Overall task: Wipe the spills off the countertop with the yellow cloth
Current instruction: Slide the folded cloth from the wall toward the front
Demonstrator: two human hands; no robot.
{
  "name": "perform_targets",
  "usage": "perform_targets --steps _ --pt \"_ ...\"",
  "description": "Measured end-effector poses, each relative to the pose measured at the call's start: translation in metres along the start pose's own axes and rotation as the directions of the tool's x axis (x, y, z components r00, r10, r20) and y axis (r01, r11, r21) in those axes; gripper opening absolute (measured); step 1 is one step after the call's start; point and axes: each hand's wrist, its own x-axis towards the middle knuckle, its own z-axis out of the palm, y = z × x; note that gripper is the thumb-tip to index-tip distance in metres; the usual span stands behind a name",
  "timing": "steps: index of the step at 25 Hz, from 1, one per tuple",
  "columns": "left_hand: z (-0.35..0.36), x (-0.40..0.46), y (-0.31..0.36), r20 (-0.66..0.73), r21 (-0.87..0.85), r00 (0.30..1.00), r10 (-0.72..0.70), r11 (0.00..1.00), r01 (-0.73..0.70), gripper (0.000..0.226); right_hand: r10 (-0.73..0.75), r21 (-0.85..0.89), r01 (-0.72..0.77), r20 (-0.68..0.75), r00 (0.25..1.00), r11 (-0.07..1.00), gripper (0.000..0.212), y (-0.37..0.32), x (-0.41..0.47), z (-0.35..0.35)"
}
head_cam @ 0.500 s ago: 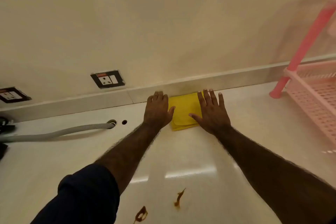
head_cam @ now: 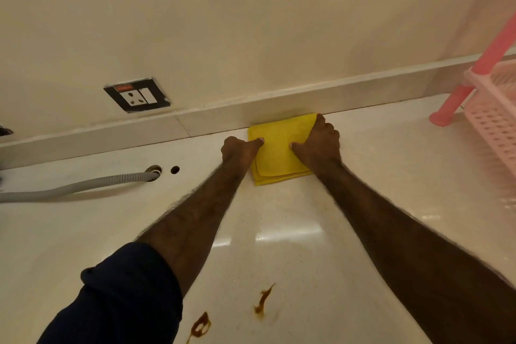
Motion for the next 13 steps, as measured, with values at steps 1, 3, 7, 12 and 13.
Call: perform_targets --steps 1,3,7,12,13 --pt "0.002 0.0 0.001 0.0 -0.025 1.0 -0.02 0.999 0.02 0.088 0.063 0.088 -0.062 -0.008 0.998 0.994 0.105 -0.003 0.005 0.0" --pt "0.006 0.001 0.003 0.048 -0.071 0.998 -0.046 0.996 0.05 0.088 0.202 0.276 -0.202 0.029 0.979 0.94 0.104 -0.006 0.016 0.001" --pt "0.004 0.001 -0.001 0.149 -0.243 0.989 -0.001 0.969 0.038 0.053 0.323 0.462 -0.398 0.236 0.916 0.792 0.094 -0.004 0.032 -0.003" --pt "-0.012 -0.021 -0.006 0.214 -0.325 0.974 0.072 0.946 0.001 0.019 0.231 0.589 -0.462 0.426 0.875 0.663 0.081 0.008 0.018 -0.019" --pt "-0.017 -0.026 -0.008 0.247 -0.362 0.966 0.078 0.932 0.017 0.017 0.204 0.621 -0.467 0.448 0.871 0.63 0.077 0.01 0.009 -0.024"
